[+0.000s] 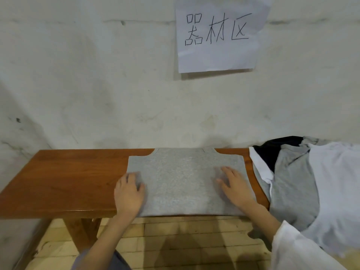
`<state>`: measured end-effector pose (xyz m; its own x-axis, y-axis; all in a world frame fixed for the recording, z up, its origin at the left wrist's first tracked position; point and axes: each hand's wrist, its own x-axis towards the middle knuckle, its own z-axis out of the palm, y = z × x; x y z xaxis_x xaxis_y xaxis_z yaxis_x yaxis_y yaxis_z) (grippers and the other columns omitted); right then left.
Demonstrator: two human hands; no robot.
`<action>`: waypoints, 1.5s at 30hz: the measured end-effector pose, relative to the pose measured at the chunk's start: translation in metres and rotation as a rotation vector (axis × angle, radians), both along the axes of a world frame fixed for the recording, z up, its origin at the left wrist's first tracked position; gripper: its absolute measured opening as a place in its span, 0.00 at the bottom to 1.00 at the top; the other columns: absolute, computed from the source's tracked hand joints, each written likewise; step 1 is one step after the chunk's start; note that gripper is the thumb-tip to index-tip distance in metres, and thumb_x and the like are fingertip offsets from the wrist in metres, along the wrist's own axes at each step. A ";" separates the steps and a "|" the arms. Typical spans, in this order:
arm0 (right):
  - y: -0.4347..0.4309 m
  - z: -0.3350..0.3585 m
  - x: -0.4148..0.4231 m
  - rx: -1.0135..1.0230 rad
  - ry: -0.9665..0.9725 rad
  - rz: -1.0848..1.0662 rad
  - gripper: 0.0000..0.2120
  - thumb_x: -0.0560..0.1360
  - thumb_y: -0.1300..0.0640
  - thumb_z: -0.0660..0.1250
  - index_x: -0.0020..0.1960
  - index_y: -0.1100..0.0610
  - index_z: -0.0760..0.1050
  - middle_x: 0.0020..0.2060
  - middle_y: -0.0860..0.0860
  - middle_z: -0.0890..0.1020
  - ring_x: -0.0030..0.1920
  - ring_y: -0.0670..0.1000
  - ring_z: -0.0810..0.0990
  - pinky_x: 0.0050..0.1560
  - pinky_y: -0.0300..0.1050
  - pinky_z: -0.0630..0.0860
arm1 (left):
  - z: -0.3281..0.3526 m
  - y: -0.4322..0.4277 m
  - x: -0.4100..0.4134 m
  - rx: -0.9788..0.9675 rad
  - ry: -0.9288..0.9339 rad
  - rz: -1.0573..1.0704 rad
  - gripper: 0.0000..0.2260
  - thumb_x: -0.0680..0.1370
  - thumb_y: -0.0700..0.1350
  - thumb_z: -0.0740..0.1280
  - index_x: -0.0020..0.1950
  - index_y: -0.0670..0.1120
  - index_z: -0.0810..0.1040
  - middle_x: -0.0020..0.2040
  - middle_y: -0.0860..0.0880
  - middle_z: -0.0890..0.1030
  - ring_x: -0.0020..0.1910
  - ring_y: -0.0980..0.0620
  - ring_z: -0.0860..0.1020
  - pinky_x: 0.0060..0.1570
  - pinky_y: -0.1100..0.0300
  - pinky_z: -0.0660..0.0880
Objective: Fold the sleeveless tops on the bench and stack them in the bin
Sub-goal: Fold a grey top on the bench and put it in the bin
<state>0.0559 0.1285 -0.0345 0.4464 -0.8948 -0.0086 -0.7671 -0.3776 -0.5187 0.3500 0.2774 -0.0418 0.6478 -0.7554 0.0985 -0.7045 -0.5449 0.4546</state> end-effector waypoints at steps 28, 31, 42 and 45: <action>0.076 0.050 -0.037 0.937 -1.443 -0.926 0.08 0.76 0.59 0.68 0.52 0.59 0.70 0.45 0.54 0.78 0.44 0.51 0.77 0.58 0.50 0.74 | 0.066 0.063 -0.022 -0.619 1.739 0.798 0.11 0.77 0.42 0.68 0.57 0.42 0.71 0.47 0.43 0.76 0.53 0.46 0.75 0.61 0.52 0.74; 0.091 0.035 -0.038 0.968 -1.413 -0.956 0.22 0.74 0.58 0.69 0.65 0.61 0.69 0.50 0.56 0.79 0.47 0.54 0.79 0.47 0.49 0.77 | 0.048 0.071 -0.034 -0.671 1.882 0.904 0.16 0.77 0.41 0.67 0.64 0.42 0.71 0.56 0.42 0.77 0.59 0.45 0.76 0.61 0.51 0.74; 0.108 0.024 -0.042 1.079 -1.453 -0.966 0.26 0.72 0.62 0.70 0.67 0.56 0.65 0.50 0.58 0.77 0.47 0.58 0.77 0.55 0.56 0.74 | 0.008 0.079 -0.056 -0.562 1.796 0.691 0.03 0.77 0.40 0.67 0.46 0.44 0.74 0.37 0.47 0.80 0.38 0.53 0.74 0.45 0.60 0.70; 0.109 0.023 -0.042 1.093 -1.502 -0.917 0.24 0.76 0.57 0.67 0.69 0.58 0.65 0.51 0.59 0.77 0.49 0.58 0.77 0.57 0.56 0.73 | 0.008 0.083 -0.057 -0.693 1.933 0.667 0.04 0.78 0.42 0.64 0.51 0.42 0.72 0.45 0.44 0.76 0.44 0.49 0.75 0.49 0.56 0.73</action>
<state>0.0141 0.2377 -0.0115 0.1372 -0.6928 -0.7080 0.6288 0.6132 -0.4781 0.2929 0.3604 -0.0335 0.3339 -0.5764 -0.7458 0.9302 0.0738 0.3594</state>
